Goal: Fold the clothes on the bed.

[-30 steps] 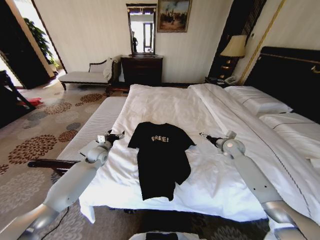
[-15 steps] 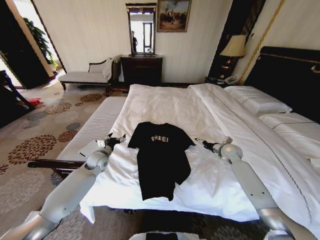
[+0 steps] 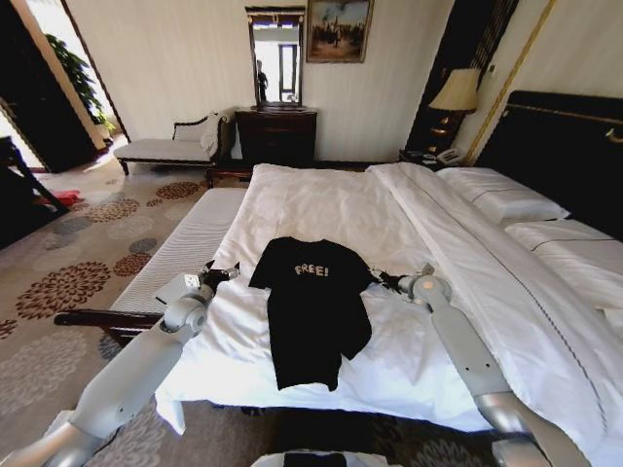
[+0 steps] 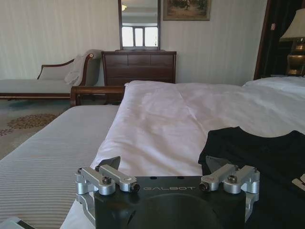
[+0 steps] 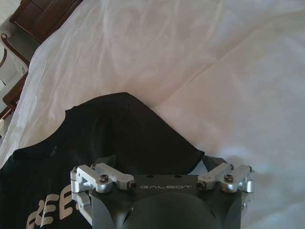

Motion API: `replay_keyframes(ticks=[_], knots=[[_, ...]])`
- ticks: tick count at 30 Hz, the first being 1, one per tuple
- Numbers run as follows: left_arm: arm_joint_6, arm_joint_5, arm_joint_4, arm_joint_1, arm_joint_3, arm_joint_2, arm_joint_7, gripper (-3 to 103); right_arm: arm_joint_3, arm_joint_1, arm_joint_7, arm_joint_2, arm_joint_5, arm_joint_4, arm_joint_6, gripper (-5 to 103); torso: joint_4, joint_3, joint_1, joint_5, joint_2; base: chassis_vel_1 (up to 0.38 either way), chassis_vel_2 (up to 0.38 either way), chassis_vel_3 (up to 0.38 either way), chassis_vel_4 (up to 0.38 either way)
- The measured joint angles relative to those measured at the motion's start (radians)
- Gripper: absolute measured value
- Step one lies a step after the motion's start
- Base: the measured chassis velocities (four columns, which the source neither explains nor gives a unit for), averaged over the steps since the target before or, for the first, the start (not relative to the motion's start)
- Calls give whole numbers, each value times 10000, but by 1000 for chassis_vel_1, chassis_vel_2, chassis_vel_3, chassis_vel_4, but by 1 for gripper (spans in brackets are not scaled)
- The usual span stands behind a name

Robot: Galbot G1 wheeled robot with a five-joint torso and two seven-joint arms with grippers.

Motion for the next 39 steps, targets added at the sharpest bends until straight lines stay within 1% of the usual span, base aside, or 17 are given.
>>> replay_keyframes(ticks=[2, 4, 6, 11, 13, 14, 15, 19, 20, 21, 22, 25, 26, 27, 29, 33, 39], knots=[[2, -6, 0, 0, 4, 0, -4, 100, -23, 46, 21, 57, -12, -47, 0, 96, 0, 0, 0, 1, 0, 0, 0, 0, 0], [7, -22, 1, -22, 31, -5, -15, 100, -47, 84, 67, 116, -27, -86, 5, 86, 1, 0, 0, 0, 0, 0, 0, 0, 0], [7, -28, 3, -30, 33, -7, -18, 100, -52, 84, 75, 125, -33, -87, 7, 86, 2, 0, 0, 0, 0, 0, 0, 0, 0], [19, -89, 37, -47, 34, -87, -86, 100, -56, 48, 95, 49, -75, -76, 52, 60, 1, 0, 0, 2, 0, 0, 0, 0, 0], [21, -90, 40, -45, 34, -98, -88, 100, -48, 46, 91, 22, -81, -76, 66, 60, 0, 0, 0, 1, 0, 0, 0, 0, 0], [21, -90, 44, -45, 34, -106, -90, 100, -42, 45, 86, 2, -85, -76, 78, 54, 0, 0, 0, 1, 0, 0, 0, 0, 0], [21, -90, 44, -45, 34, -106, -90, 100, -42, 45, 86, 2, -85, -76, 78, 54, 0, 0, 0, 1, 0, 0, 0, 0, 0], [24, -96, 47, -43, 20, -149, -110, 100, -35, 4, 52, -100, -104, -41, 111, 33, 1, 0, 0, 1, 0, 0, 0, 0, 0], [24, -96, 47, -43, 20, -149, -110, 100, -35, 4, 52, -100, -104, -41, 111, 33, 1, 0, 0, 1, 0, 0, 0, 0, 0], [25, -100, 40, -34, 3, -160, -117, 100, -37, -3, 45, -115, -115, -28, 126, 27, 0, 0, 0, 1, 0, 0, 0, 0, 0], [25, -101, 35, -30, -1, -161, -119, 100, -38, -2, 44, -117, -117, -27, 128, 27, 0, 0, 0, 1, 0, 0, 0, 0, 0], [27, -102, 7, 20, -42, -173, -124, 100, -71, -2, 13, -131, -159, -24, 146, 11, 1, 0, 0, 2, 0, 0, 0, 0, 0], [27, -102, 7, 20, -42, -173, -124, 100, -71, -2, 13, -131, -159, -24, 146, 11, 1, 0, 0, 2, 0, 0, 0, 0, 0], [27, -102, 2, 43, -62, -178, -127, 100, -88, -2, -4, -133, -183, -24, 153, 5, 1, 0, 0, 2, 0, 0, 0, 0, 0], [28, -98, -7, 105, -104, -185, -127, 100, -132, 2, -44, -146, -253, -24, 173, 2, 1, 0, 0, 1, 0, 0, 0, 0, 0], [28, -87, -24, 218, -199, -187, -127, 100, -252, 74, -178, -283, -441, -25, 209, 0, 2, 0, 0, 2, 0, 0, 0, 0, 0], [28, -90, -64, 313, -348, -175, -108, 100, -627, 394, -873, -815, -1435, -170, 541, 0, 1, -1, -1, 2, 0, 0, 0, 0, 0]])
